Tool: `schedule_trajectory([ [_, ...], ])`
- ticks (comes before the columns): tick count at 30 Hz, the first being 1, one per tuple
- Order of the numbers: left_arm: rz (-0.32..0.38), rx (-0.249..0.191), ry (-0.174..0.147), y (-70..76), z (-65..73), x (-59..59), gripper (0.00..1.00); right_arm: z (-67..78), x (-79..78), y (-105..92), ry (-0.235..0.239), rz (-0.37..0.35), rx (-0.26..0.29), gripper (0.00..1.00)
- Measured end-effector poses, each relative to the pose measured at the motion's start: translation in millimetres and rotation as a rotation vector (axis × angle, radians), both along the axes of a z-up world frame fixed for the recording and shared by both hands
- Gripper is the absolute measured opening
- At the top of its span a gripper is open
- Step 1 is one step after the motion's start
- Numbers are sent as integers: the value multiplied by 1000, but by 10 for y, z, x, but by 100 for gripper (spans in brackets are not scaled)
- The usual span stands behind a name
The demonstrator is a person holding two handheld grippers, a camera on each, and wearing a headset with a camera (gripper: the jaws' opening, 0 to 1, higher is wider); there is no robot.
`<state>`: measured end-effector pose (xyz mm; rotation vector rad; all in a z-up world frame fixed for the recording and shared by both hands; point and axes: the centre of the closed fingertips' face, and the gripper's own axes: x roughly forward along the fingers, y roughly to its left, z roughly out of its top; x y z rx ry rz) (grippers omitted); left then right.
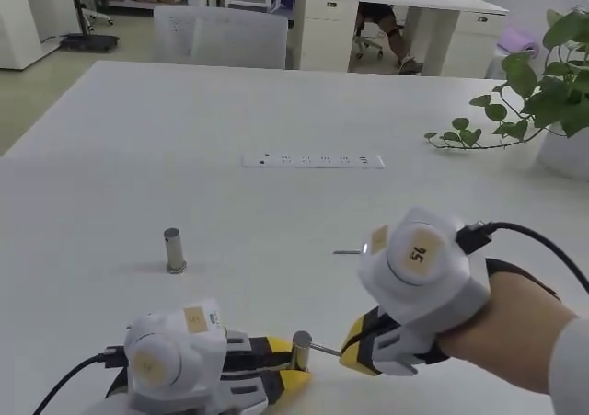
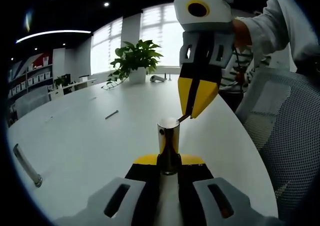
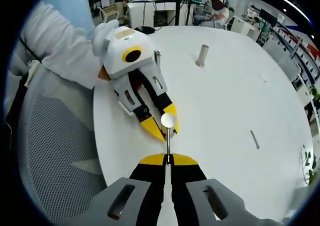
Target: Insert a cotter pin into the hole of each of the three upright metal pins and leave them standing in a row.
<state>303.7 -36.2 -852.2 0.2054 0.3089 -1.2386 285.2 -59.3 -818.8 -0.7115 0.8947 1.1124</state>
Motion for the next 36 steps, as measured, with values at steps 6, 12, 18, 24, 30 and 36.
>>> schedule_trajectory([
  [6, 0, 0, 0, -4, 1, 1, 11, 28, 0, 17, 5, -9, -5, 3],
  [12, 0, 0, -1, -8, 0, 3, 11, 40, 14, 34, 6, -4, -13, 3],
  [18, 0, 0, -2, -9, -1, 3, 11, 30, 9, 49, 10, -2, -15, 4],
  [24, 0, 0, -1, -10, -1, 2, 11, 30, 19, 83, 9, -1, -12, 4],
  [30, 0, -1, -2, -13, -3, 3, 11, 15, 40, 128, 9, 1, -12, 4],
  [36, 1, 0, -2, -14, -6, 2, 11, 7, 78, 188, 6, 8, -9, 4],
])
